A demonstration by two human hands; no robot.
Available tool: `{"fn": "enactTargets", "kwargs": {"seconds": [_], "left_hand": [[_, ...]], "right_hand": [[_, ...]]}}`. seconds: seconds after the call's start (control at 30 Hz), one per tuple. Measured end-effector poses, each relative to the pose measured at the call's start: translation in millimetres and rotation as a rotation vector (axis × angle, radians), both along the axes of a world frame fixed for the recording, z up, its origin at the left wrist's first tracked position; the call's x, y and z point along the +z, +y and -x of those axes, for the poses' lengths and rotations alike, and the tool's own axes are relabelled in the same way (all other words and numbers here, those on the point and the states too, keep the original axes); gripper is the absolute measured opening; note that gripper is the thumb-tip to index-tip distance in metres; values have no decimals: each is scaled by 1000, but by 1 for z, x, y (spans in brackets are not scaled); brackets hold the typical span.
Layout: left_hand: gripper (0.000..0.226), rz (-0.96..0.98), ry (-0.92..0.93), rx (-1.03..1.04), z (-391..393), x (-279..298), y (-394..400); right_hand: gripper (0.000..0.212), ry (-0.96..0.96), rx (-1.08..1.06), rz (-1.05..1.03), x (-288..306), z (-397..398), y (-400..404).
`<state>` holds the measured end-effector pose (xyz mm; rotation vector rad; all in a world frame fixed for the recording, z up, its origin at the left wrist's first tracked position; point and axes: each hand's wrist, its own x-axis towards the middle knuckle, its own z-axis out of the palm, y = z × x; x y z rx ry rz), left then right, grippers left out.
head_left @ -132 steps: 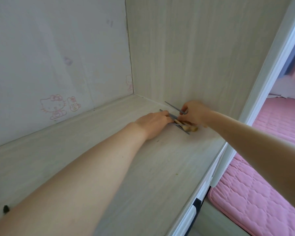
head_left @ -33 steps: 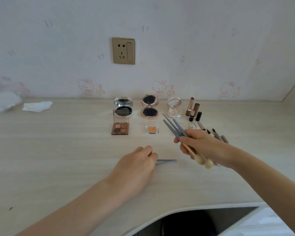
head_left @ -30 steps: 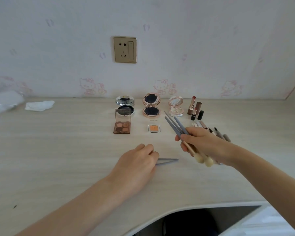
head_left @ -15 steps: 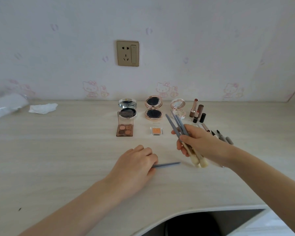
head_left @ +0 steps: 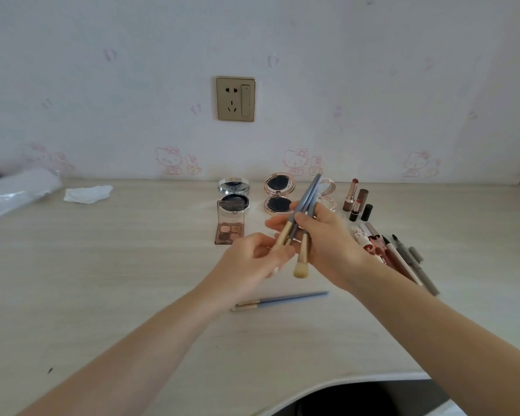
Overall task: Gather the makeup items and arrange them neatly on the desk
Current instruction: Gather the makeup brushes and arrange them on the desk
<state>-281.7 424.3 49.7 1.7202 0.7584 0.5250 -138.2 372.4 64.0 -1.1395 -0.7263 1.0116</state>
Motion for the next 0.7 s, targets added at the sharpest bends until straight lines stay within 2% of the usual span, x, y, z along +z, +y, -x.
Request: {"fn": "enactTargets", "kwargs": {"seconds": [0.1, 0.2, 0.33, 0.43, 0.57, 0.7], "left_hand": [[35, 274, -93, 4, -4, 6, 0], [32, 379, -113, -59, -5, 5, 0], [12, 500, -138, -119, -7, 3, -2], [7, 535, -146, -116, -9, 2, -1], [12, 548, -108, -168, -9, 2, 2], [15, 358, 22, -216, -1, 5, 15]], "right_hand": [[16, -76, -23, -2, -1, 1, 3], [17, -125, -39, -11, -5, 2, 5], [19, -231, -55, -13, -11, 3, 4], [18, -234, -39, -25, -13, 0, 2], [12, -206, -28, -28, -14, 0, -3], [14, 2, 23, -37, -7, -15, -8]]}}
